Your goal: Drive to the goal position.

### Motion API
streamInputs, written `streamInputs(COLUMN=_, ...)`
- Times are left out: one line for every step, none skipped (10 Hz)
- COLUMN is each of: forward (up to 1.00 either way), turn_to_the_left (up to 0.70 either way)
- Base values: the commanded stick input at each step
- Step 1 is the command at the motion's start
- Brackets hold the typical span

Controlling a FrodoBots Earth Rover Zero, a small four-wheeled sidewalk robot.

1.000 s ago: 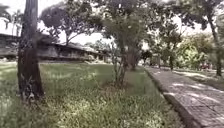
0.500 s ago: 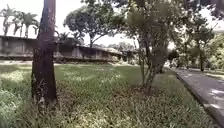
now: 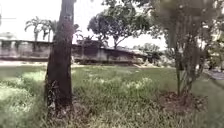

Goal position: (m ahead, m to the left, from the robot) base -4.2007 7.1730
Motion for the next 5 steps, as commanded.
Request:
streamInputs(forward=0.7, turn_to_the_left=0.17)
streamInputs(forward=0.7, turn_to_the_left=0.0)
streamInputs(forward=0.7, turn_to_the_left=-0.06)
streamInputs(forward=0.7, turn_to_the_left=-0.21)
streamInputs(forward=0.7, turn_to_the_left=-0.27)
